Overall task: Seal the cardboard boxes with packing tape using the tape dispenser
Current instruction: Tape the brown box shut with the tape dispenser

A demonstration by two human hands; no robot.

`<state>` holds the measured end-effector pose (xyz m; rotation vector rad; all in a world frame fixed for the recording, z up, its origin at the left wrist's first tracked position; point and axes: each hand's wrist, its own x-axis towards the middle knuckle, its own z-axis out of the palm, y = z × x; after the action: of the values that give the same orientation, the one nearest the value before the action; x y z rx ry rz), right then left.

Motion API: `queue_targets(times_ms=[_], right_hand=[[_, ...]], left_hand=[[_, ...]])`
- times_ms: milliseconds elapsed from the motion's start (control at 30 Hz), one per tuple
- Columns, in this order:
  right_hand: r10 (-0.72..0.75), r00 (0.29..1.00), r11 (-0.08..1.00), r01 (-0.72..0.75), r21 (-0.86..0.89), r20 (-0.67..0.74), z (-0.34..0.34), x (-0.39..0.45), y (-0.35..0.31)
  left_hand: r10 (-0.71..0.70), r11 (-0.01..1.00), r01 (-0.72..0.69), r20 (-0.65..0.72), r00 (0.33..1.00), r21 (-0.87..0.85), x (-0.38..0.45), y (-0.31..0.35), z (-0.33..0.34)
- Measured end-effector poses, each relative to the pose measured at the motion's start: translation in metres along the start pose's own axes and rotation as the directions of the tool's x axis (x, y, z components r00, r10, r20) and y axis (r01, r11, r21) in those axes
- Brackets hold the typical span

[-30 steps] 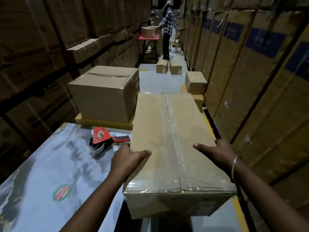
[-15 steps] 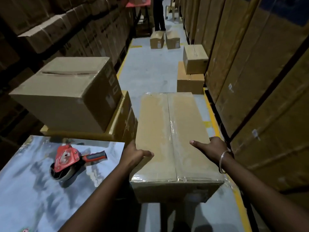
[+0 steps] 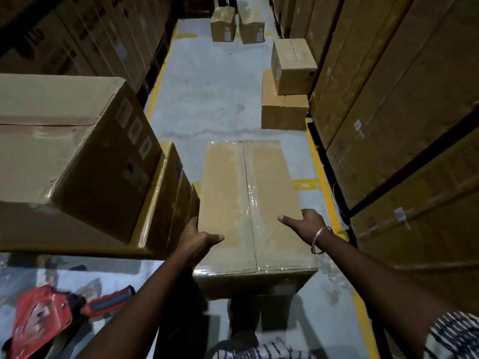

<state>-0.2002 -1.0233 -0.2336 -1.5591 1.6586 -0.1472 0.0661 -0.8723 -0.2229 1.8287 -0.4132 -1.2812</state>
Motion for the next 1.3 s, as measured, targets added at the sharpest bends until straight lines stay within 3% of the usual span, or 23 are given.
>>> queue_targets(times_ms=[333, 700, 967, 1300], right_hand=[[0.037, 0.987, 0.988, -0.059, 0.14, 0.159, 0.041, 0.095, 0.015], [0.032, 0.972, 0.975, -0.081, 0.205, 0.232, 0.065, 0.116, 0.053], [0.022, 0.967, 0.967, -0.085, 0.241, 0.253, 0.087, 0.137, 0.069], [0.045, 0.971, 0.961, -0.106, 0.256, 0.237, 0.113, 0.157, 0.096]], left_hand=[[0.04, 0.998, -0.04, 0.003, 0.999, 0.054, 0.099, -0.022, 0.002], [-0.026, 0.993, 0.035, -0.085, 0.996, 0.111, 0.134, -0.074, 0.017], [-0.018, 0.958, 0.05, -0.115, 0.993, 0.282, 0.141, -0.081, 0.022], [-0.034, 0.944, 0.054, -0.067, 0.997, 0.326, 0.17, -0.096, 0.025]])
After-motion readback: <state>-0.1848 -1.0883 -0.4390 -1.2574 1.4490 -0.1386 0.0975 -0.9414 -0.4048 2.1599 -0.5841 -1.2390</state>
